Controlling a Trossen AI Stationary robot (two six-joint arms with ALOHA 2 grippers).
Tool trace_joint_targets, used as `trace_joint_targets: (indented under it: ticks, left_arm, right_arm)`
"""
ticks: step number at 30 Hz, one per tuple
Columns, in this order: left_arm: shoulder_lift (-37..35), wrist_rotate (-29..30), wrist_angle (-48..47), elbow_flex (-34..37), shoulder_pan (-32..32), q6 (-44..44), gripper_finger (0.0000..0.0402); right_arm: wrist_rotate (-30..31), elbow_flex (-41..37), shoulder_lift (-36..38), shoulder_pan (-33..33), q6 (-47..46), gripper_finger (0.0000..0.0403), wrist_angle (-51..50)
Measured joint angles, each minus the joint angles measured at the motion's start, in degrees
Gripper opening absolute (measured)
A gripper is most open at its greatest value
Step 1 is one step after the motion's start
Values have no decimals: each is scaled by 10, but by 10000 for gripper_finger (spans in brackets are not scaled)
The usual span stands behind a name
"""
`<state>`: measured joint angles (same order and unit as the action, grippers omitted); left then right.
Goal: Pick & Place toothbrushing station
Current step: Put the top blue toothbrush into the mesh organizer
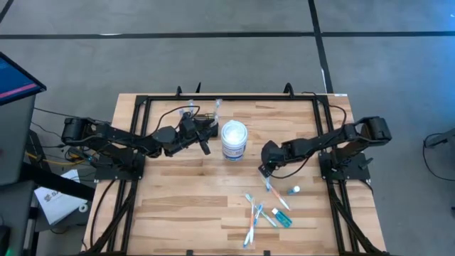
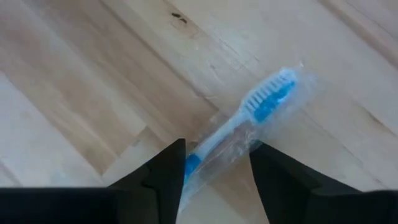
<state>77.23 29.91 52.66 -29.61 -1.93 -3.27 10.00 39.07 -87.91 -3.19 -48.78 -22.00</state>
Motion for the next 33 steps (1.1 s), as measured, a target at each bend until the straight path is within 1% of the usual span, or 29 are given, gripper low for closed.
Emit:
trace_joint_targets:
  ticks: [5, 9, 13, 14, 26, 33]
  left_arm:
    - [0, 0, -1, 0, 0, 0, 127]
    - [0, 0, -2, 0, 0, 0, 127]
    - [0, 0, -2, 0, 0, 0, 127]
    - [0, 0, -2, 0, 0, 0, 127]
    - [0, 0, -4, 0, 0, 0, 127]
    - [0, 0, -4, 0, 0, 0, 127]
  right_arm:
    - [-4, 0, 6, 0, -2, 125, -1]
    - [-5, 0, 6, 0, -3, 74, -3]
    - [-3, 0, 6, 0, 5, 14, -3]
    - [-1, 0, 6, 0, 6, 8, -3]
    - [5, 3, 6, 0, 26, 1, 2]
    - [23, 33, 6, 3, 57, 0, 2]
